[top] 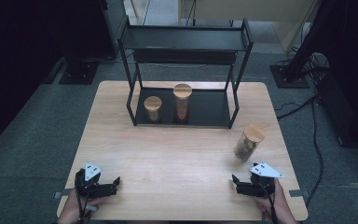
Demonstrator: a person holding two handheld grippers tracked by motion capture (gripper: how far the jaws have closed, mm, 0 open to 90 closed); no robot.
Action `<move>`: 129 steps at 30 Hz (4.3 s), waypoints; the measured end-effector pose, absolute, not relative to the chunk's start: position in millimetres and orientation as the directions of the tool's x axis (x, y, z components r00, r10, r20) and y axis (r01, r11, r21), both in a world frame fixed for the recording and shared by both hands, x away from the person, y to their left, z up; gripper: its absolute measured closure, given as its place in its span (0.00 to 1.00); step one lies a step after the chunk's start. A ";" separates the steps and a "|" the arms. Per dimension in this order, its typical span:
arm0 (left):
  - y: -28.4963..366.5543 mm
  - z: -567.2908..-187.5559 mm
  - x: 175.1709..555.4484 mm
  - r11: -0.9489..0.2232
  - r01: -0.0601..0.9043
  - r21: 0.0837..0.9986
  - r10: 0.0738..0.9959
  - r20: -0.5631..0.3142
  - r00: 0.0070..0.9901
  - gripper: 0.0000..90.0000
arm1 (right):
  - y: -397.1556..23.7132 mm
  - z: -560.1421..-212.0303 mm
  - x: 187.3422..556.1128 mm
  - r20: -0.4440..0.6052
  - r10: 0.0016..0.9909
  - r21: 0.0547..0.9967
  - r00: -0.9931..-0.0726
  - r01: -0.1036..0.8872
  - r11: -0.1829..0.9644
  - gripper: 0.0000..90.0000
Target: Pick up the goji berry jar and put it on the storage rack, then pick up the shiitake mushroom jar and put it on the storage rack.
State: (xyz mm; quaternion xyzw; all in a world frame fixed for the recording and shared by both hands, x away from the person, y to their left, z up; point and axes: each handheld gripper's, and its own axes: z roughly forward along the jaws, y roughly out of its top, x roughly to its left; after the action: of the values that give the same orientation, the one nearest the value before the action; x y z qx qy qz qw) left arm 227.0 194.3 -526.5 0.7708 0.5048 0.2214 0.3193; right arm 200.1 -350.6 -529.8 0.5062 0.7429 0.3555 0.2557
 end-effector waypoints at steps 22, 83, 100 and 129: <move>194.1 -526.4 226.9 -0.286 0.637 0.715 0.920 0.020 0.391 0.00 | -428.8 -530.3 176.9 -0.010 0.972 0.790 -0.237 0.594 0.153 0.04; 193.9 -526.4 226.8 -0.285 0.638 0.716 0.921 0.019 0.390 0.00 | -368.9 -506.8 260.3 0.032 0.949 0.761 -0.313 0.623 0.180 0.10; 193.9 -526.5 226.8 -0.285 0.638 0.716 0.921 0.019 0.390 0.00 | -366.8 -482.2 264.8 0.013 0.946 0.778 -0.325 0.597 0.195 0.10; 193.8 -526.5 226.9 -0.284 0.637 0.716 0.921 0.018 0.389 0.00 | -363.0 -441.0 273.1 0.019 0.952 0.792 -0.306 0.585 0.172 0.26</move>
State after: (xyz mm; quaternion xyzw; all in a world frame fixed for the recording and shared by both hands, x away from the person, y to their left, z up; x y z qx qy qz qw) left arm 226.9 193.8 -526.5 0.7697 0.5062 0.2220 0.3194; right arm 273.1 -363.0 -441.0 0.5320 0.7224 0.3620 0.2532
